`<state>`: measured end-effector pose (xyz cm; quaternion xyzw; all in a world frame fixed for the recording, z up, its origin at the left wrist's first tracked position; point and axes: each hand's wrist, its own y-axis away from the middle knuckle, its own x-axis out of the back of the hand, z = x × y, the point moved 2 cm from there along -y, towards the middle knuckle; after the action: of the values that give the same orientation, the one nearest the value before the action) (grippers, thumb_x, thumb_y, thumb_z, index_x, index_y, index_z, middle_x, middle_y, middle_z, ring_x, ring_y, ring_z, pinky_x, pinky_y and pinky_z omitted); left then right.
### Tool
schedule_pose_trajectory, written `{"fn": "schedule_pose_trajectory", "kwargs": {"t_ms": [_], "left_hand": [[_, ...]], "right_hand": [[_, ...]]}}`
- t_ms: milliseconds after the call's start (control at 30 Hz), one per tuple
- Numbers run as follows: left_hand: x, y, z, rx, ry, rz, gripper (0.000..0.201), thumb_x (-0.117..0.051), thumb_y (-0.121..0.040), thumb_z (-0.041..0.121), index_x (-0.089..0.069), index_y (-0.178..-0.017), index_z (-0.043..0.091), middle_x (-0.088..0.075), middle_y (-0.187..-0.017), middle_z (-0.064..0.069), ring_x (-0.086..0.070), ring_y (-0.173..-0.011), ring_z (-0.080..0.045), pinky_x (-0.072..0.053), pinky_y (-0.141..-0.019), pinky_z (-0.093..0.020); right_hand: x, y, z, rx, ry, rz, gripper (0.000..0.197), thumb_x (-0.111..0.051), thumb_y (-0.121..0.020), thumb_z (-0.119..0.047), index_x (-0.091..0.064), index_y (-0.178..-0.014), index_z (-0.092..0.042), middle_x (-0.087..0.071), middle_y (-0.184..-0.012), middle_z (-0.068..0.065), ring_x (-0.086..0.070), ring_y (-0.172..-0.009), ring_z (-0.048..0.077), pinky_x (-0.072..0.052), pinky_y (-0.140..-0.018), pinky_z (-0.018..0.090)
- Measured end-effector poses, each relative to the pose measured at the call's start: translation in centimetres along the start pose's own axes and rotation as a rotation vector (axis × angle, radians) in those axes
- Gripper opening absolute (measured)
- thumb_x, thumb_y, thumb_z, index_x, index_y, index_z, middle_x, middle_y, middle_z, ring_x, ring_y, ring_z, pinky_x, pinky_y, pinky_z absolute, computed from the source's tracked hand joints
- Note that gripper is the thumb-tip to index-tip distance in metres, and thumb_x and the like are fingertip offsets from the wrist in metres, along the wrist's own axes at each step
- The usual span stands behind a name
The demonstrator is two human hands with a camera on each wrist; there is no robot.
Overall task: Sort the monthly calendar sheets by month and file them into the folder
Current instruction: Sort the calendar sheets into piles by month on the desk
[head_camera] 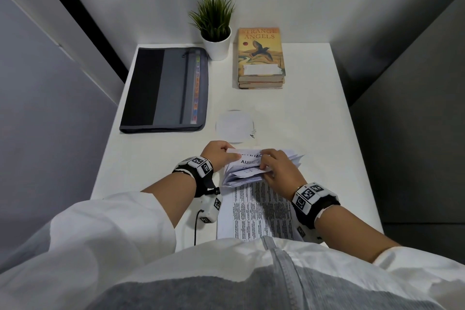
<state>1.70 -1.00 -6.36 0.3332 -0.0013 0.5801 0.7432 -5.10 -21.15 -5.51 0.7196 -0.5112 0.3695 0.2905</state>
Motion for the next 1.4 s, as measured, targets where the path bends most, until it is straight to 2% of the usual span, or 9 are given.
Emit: {"fn": "schedule_pose_trajectory", "kwargs": {"t_ms": [133,267,367,500,700,900,1000,1233,1400], "left_hand": [[0.0,-0.1,-0.1,0.016,0.041,0.007,0.026,-0.075,-0.083,0.021,-0.068,-0.091,-0.003,-0.059,-0.070,0.003,-0.053,-0.066,-0.014,-0.048,-0.069,-0.029],[0.5,-0.2,-0.4,0.028,0.043,0.024,0.022,-0.063,-0.092,0.021,-0.070,-0.093,0.000,-0.065,-0.083,-0.003,-0.059,-0.073,-0.017,-0.056,-0.081,-0.036],[0.6,-0.2,-0.4,0.019,0.038,0.016,0.016,-0.067,-0.089,0.019,-0.070,-0.092,0.004,-0.062,-0.077,-0.003,-0.057,-0.071,-0.015,-0.054,-0.073,-0.029],[0.5,-0.1,-0.3,0.013,0.051,-0.030,0.014,-0.077,-0.081,0.017,-0.068,-0.086,0.007,-0.059,-0.073,-0.004,-0.054,-0.066,-0.015,-0.048,-0.069,-0.027],[0.6,-0.2,-0.3,0.009,0.065,-0.015,0.013,-0.072,-0.086,0.019,-0.072,-0.089,0.006,-0.067,-0.078,0.004,-0.060,-0.072,-0.010,-0.053,-0.064,-0.020],[1.0,-0.3,-0.4,0.006,0.040,0.004,0.012,-0.071,-0.087,0.016,-0.070,-0.090,0.004,-0.062,-0.074,-0.002,-0.058,-0.070,-0.014,-0.054,-0.067,-0.023],[0.9,-0.3,-0.3,0.010,0.023,-0.027,0.013,-0.077,-0.080,0.018,-0.069,-0.084,0.009,-0.058,-0.070,-0.002,-0.055,-0.065,-0.015,-0.051,-0.068,-0.028],[0.8,-0.1,-0.2,0.013,0.060,-0.021,0.012,-0.073,-0.086,0.021,-0.071,-0.087,0.010,-0.067,-0.080,0.000,-0.060,-0.073,-0.012,-0.051,-0.064,-0.019],[1.1,-0.2,-0.2,0.025,0.042,0.013,0.011,-0.066,-0.091,0.017,-0.071,-0.091,0.007,-0.064,-0.079,0.002,-0.059,-0.069,-0.009,-0.050,-0.058,-0.015]], "right_hand": [[0.0,0.0,-0.1,0.023,0.031,0.016,0.016,-0.071,-0.080,-0.014,-0.056,-0.088,-0.015,-0.060,-0.096,-0.002,-0.043,-0.098,0.022,-0.040,-0.074,0.030],[0.3,0.0,-0.3,0.005,-0.011,0.008,0.016,-0.069,-0.081,-0.014,-0.054,-0.087,-0.017,-0.055,-0.095,-0.001,-0.053,-0.083,0.021,-0.046,-0.066,0.033],[0.2,0.0,-0.3,-0.036,-0.045,-0.012,0.016,-0.068,-0.083,-0.017,-0.053,-0.089,-0.019,-0.047,-0.108,-0.003,-0.056,-0.072,0.018,-0.051,-0.061,0.032],[0.1,-0.1,-0.3,-0.005,-0.041,-0.005,0.016,-0.068,-0.080,-0.012,-0.055,-0.088,-0.015,-0.047,-0.126,0.003,-0.057,-0.084,0.020,-0.051,-0.068,0.033],[-0.1,-0.2,-0.4,0.051,0.051,0.014,0.016,-0.071,-0.078,-0.013,-0.057,-0.086,-0.014,-0.059,-0.093,0.001,-0.044,-0.095,0.022,-0.035,-0.073,0.027],[0.0,0.0,-0.1,-0.009,-0.041,0.007,0.018,-0.067,-0.081,-0.012,-0.052,-0.088,-0.019,-0.048,-0.109,-0.003,-0.052,-0.084,0.015,-0.051,-0.068,0.033],[0.0,-0.2,-0.1,0.015,-0.031,0.012,0.018,-0.068,-0.080,-0.011,-0.053,-0.088,-0.017,-0.049,-0.124,0.001,-0.053,-0.099,0.019,-0.052,-0.075,0.033],[-0.1,-0.3,-0.2,0.058,0.037,0.036,0.017,-0.071,-0.078,-0.013,-0.056,-0.086,-0.015,-0.059,-0.092,-0.002,-0.043,-0.093,0.019,-0.034,-0.072,0.027],[0.1,-0.4,-0.2,0.027,-0.029,0.029,0.016,-0.070,-0.080,-0.012,-0.055,-0.085,-0.016,-0.055,-0.093,0.000,-0.051,-0.078,0.019,-0.045,-0.067,0.032]]}}
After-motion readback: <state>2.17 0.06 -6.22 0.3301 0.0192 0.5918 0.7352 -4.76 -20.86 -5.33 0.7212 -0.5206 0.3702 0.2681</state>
